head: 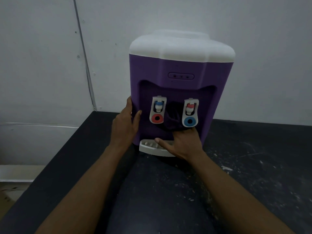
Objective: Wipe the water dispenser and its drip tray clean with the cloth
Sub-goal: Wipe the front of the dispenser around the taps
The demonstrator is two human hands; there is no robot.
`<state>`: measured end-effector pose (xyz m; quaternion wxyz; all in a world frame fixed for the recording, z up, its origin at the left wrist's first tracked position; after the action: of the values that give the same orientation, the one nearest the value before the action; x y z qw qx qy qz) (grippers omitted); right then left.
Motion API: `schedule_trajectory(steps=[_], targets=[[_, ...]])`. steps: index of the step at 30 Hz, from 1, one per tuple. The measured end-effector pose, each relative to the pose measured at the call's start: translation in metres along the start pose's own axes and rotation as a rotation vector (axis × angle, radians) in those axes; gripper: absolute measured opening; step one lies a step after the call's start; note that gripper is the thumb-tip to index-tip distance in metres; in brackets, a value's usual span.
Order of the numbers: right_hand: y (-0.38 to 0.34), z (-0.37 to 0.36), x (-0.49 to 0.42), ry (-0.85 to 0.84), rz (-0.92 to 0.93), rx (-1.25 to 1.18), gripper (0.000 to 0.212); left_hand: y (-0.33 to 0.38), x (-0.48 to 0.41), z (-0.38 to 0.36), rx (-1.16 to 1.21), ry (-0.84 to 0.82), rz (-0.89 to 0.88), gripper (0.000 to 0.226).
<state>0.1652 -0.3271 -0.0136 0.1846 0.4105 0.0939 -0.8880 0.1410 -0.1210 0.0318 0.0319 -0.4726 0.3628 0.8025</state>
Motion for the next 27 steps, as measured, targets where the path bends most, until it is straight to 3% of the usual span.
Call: schedule_trajectory(steps=[7, 14, 20, 27], targets=[[0.028, 0.008, 0.037, -0.076, 0.028, 0.015, 0.081, -0.002, 0.001, -0.001, 0.002, 0.026, -0.004, 0.061], [-0.008, -0.014, 0.031, -0.249, 0.089, 0.009, 0.082, -0.002, 0.001, -0.001, 0.011, 0.041, -0.001, 0.059], [-0.057, -0.038, 0.017, -0.244, 0.167, -0.106, 0.073, 0.001, 0.002, 0.001, 0.013, 0.04, 0.006, 0.06], [-0.027, -0.03, 0.014, -0.258, 0.276, 0.023, 0.07, -0.003, 0.001, 0.001, -0.033, 0.025, -0.006, 0.063]])
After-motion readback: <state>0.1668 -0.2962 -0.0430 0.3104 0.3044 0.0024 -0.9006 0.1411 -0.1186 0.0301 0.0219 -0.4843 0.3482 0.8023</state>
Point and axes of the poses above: each hand's wrist, its own x-axis away from the middle knuckle, its own z-axis out of the back of the hand, y = z × x, the point moved 7 cm from there along -x, towards the middle knuckle, and after that the axes turned 14 degrees about y, right-handed, at the moved point
